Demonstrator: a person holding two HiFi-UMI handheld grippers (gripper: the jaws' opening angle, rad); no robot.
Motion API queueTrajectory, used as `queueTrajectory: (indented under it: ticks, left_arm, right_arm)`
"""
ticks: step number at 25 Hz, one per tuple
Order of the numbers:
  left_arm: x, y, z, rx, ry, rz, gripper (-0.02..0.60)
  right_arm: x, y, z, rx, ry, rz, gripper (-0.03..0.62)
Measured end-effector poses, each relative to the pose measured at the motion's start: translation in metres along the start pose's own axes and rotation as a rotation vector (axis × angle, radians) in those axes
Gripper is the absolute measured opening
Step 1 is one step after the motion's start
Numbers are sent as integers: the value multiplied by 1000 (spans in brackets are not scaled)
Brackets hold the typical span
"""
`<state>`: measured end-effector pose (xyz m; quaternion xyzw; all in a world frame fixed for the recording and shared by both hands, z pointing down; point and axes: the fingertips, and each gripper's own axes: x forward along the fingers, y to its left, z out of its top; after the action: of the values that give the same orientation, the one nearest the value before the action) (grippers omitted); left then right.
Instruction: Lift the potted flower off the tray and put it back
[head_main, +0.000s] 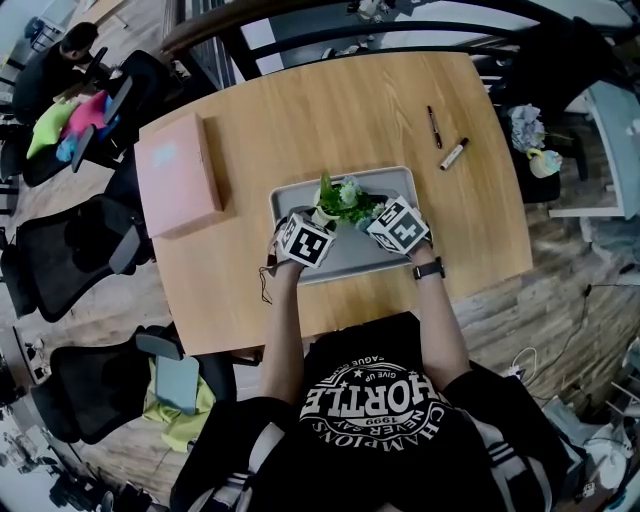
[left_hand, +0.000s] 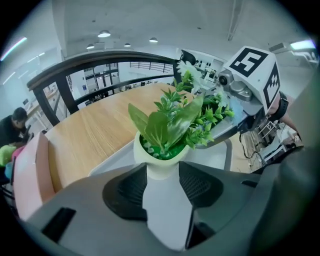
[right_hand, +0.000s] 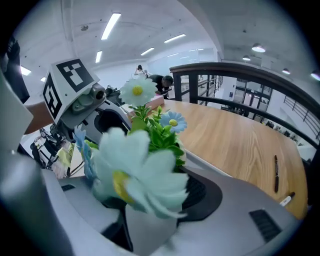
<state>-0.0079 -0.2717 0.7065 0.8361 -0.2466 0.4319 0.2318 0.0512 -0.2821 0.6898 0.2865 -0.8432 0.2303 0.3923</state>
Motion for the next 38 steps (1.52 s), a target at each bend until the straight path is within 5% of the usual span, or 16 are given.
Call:
queueTrajectory:
  ticks: [16,31,38]
  left_arm:
    - [-48,2,-5,-66,-107,84,152]
    - [-94,-30,2,1,-255,154,95]
    - [-143,-24,7,-174,-306,174,86]
  right_arm:
    - [-39,-13,-3,67,-66,-193,207]
    - [-103,13,3,172,-240,-235,207]
    - [-128,26,7,162,-276,-278,162]
